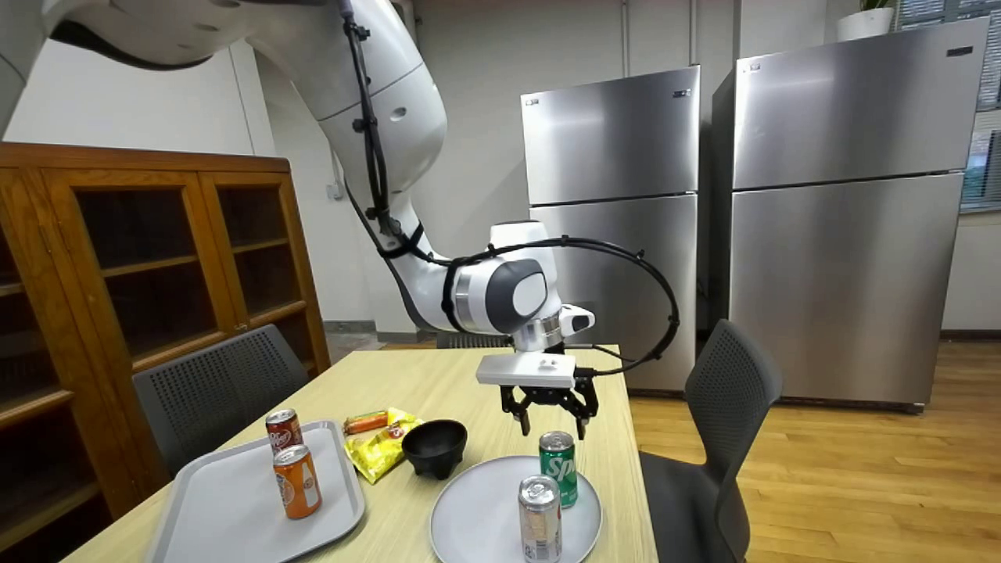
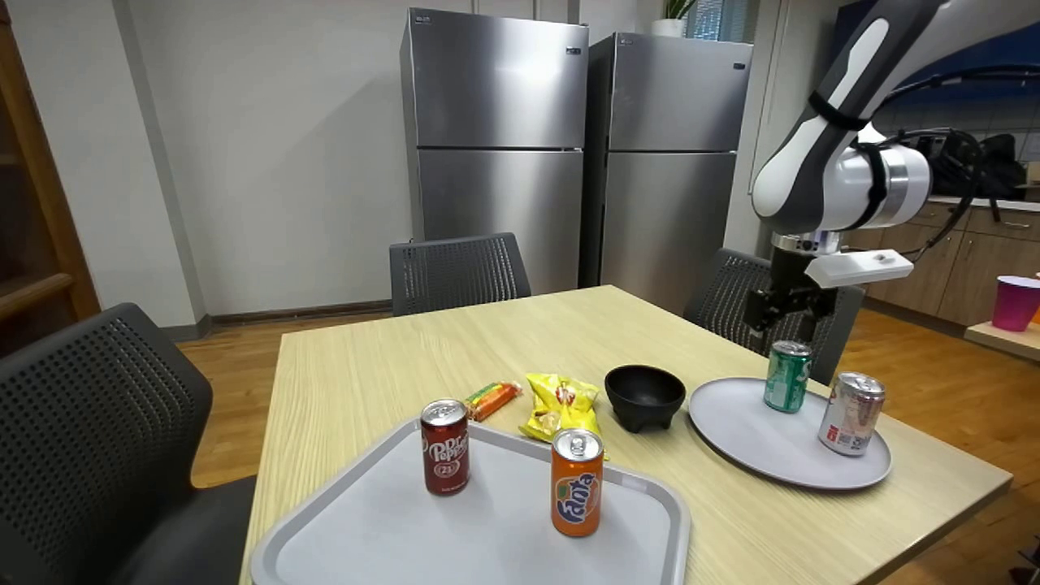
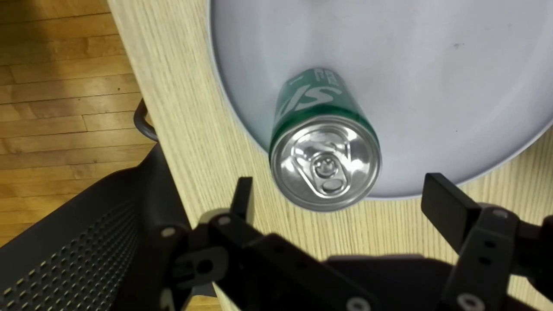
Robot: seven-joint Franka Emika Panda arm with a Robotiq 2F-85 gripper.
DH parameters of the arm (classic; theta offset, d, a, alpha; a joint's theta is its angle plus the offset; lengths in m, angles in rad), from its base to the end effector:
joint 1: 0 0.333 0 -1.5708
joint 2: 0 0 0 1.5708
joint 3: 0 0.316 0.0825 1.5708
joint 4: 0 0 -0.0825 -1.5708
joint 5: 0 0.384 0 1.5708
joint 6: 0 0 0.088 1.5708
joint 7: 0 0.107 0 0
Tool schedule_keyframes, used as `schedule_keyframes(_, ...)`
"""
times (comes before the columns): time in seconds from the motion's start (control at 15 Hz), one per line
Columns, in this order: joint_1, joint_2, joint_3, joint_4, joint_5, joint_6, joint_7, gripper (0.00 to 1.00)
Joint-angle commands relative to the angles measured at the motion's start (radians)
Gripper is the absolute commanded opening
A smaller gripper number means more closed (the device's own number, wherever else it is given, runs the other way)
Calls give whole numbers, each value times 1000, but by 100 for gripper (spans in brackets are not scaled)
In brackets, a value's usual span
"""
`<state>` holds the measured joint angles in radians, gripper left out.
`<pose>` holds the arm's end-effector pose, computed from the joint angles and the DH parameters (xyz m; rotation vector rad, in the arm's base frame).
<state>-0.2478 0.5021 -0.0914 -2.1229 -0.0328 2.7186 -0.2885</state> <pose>0.5508 -0.1933 0.1800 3.0548 -0.0124 0.1107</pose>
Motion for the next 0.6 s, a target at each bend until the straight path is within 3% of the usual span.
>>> schedule_keyframes(0.0, -26, 14, 16, 17, -1, -12, -30, 100)
schedule_keyframes(0.53, -23, 62, 11, 27, -8, -14, -21, 100)
